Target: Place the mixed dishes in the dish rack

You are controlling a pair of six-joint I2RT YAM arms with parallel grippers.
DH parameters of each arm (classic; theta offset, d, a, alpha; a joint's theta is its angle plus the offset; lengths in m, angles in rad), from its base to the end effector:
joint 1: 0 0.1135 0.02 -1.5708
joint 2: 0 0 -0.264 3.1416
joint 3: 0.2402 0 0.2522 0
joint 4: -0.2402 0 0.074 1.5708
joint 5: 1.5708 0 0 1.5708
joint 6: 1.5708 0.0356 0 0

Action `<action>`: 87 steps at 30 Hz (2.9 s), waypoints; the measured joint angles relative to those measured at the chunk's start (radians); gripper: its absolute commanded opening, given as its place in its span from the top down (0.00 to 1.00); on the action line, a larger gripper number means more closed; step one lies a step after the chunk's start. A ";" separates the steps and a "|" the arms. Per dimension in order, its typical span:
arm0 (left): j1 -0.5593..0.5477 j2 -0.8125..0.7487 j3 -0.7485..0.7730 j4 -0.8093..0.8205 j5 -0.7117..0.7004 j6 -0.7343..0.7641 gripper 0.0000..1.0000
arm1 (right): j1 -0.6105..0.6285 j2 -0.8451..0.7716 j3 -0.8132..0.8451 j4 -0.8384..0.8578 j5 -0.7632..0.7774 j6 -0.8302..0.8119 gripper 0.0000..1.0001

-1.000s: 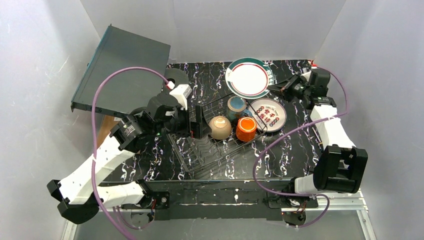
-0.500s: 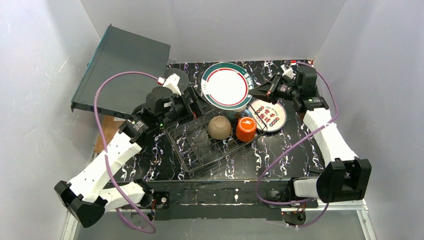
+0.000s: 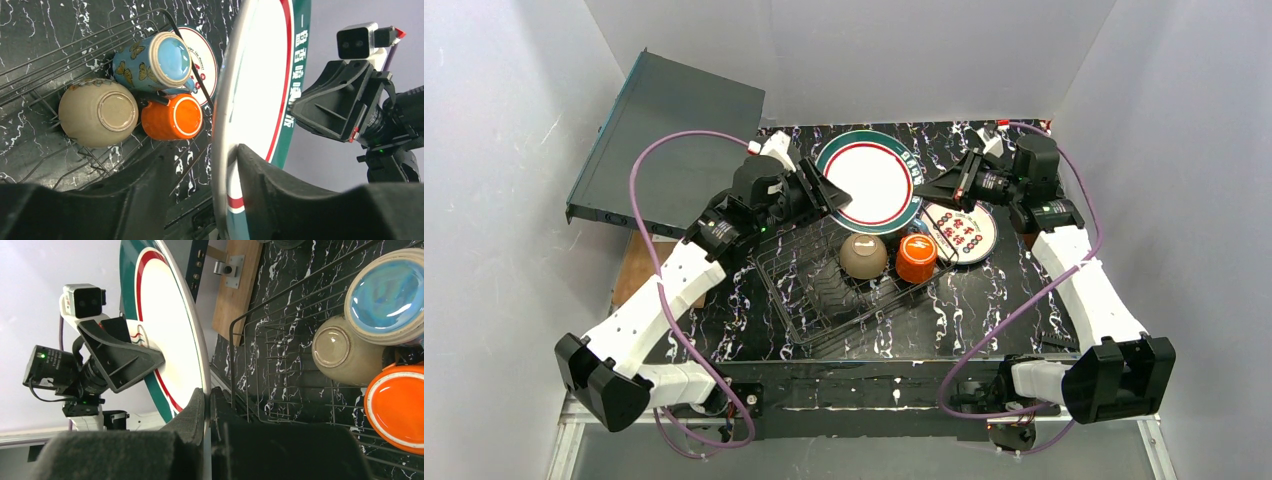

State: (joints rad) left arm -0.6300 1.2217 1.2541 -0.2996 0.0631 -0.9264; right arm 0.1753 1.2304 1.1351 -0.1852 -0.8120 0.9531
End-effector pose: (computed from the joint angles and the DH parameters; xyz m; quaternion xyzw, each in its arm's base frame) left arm 0.2235 -0.1657 0.4006 -0.0984 0.7887 -0.4435 0.4142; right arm 0.2673 0.0736 0.3715 0.0586 0.7693 0.5621 0.2981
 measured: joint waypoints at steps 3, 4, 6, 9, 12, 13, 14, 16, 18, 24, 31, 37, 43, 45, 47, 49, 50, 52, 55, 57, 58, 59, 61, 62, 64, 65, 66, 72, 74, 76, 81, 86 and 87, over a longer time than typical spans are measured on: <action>0.000 -0.004 0.000 0.005 -0.001 0.003 0.78 | 0.004 0.000 -0.005 0.000 -0.003 -0.009 0.99; 0.000 -0.005 0.000 0.007 0.000 0.005 0.87 | 0.006 0.000 -0.006 0.001 -0.005 -0.013 0.99; 0.000 -0.008 0.002 0.012 0.001 0.009 1.00 | 0.010 0.000 -0.016 0.006 -0.004 -0.022 0.99; 0.000 -0.020 0.020 0.013 0.011 0.024 1.00 | 0.014 0.002 -0.047 0.019 -0.020 -0.039 0.85; 0.003 -0.037 0.021 -0.003 0.011 0.067 1.00 | 0.025 0.002 -0.047 0.025 -0.030 -0.056 0.58; 0.003 -0.041 0.022 -0.012 0.010 0.087 1.00 | 0.026 0.002 -0.047 0.021 -0.029 -0.059 0.52; 0.003 -0.048 0.025 -0.037 0.003 0.124 1.00 | 0.026 0.001 -0.047 0.020 -0.028 -0.069 0.46; 0.006 -0.058 0.032 -0.096 -0.012 0.191 1.00 | 0.025 0.001 -0.045 0.002 -0.017 -0.094 0.32; 0.006 -0.058 0.053 -0.160 -0.023 0.265 1.00 | 0.025 0.001 -0.042 -0.021 -0.002 -0.119 0.22; 0.007 -0.022 0.197 -0.349 -0.075 0.551 1.00 | 0.025 0.016 -0.029 -0.055 0.001 -0.176 0.18; 0.007 0.077 0.320 -0.467 -0.168 0.851 1.00 | 0.025 0.045 -0.022 -0.061 -0.002 -0.200 0.14; 0.007 0.104 0.316 -0.510 -0.271 1.070 1.00 | 0.025 0.050 0.003 -0.101 0.014 -0.229 0.13; 0.007 0.138 0.297 -0.510 -0.295 1.218 1.00 | 0.025 0.053 0.021 -0.106 0.023 -0.239 0.13; 0.007 0.149 0.280 -0.510 -0.288 1.255 1.00 | 0.025 0.057 0.021 -0.105 0.023 -0.239 0.13; 0.007 0.156 0.256 -0.511 -0.281 1.290 1.00 | 0.025 0.066 0.021 -0.105 0.023 -0.238 0.13; 0.007 0.160 0.237 -0.510 -0.277 1.318 1.00 | 0.025 0.072 0.021 -0.105 0.022 -0.238 0.13; 0.007 0.161 0.229 -0.509 -0.276 1.327 1.00 | 0.025 0.073 0.021 -0.105 0.023 -0.238 0.13; 0.007 0.161 0.214 -0.505 -0.269 1.344 1.00 | 0.024 0.074 0.021 -0.105 0.022 -0.239 0.13; 0.007 0.161 0.196 -0.498 -0.250 1.362 1.00 | 0.023 0.074 0.021 -0.105 0.021 -0.239 0.12; 0.007 0.161 0.192 -0.497 -0.236 1.366 1.00 | 0.023 0.074 0.021 -0.105 0.018 -0.238 0.12; 0.006 0.163 0.192 -0.496 -0.229 1.368 1.00 | 0.023 0.074 0.021 -0.104 0.016 -0.235 0.12; 0.006 0.164 0.192 -0.494 -0.224 1.370 1.00 | 0.023 0.076 0.021 -0.103 0.012 -0.233 0.12; 0.003 0.169 0.192 -0.493 -0.220 1.373 1.00 | 0.023 0.081 0.021 -0.099 0.003 -0.226 0.12; 0.000 0.174 0.192 -0.493 -0.221 1.376 1.00 | 0.023 0.084 0.021 -0.098 0.000 -0.224 0.12; -0.004 0.192 0.192 -0.493 -0.223 1.379 0.98 | 0.023 0.087 0.021 -0.097 -0.003 -0.222 0.12; -0.007 0.202 0.192 -0.494 -0.226 1.380 0.96 | 0.023 0.087 0.021 -0.097 -0.003 -0.221 0.12; -0.009 0.212 0.192 -0.494 -0.229 1.380 0.92 | 0.022 0.087 0.021 -0.097 -0.004 -0.220 0.12; -0.016 0.243 0.180 -0.493 -0.248 1.375 0.75 | 0.021 0.087 0.021 -0.095 -0.006 -0.219 0.12; -0.016 0.243 0.175 -0.493 -0.255 1.367 0.70 | 0.021 0.087 0.021 -0.095 -0.007 -0.219 0.12; -0.017 0.243 0.173 -0.487 -0.262 1.360 0.67 | 0.021 0.087 0.021 -0.095 -0.008 -0.219 0.12; -0.018 0.246 0.161 -0.483 -0.279 1.334 0.57 | 0.021 0.087 0.021 -0.095 -0.010 -0.218 0.12; -0.018 0.246 0.162 -0.484 -0.286 1.308 0.47 | 0.021 0.089 0.021 -0.098 -0.010 -0.219 0.12; -0.018 0.245 0.163 -0.484 -0.283 1.304 0.40 | 0.021 0.091 0.021 -0.098 -0.010 -0.219 0.12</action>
State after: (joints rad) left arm -0.6483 1.4666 1.4166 -0.7841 -0.2203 0.3775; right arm 0.1963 1.3216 1.1564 -0.2832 -0.8219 0.7341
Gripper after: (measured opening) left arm 0.479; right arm 0.881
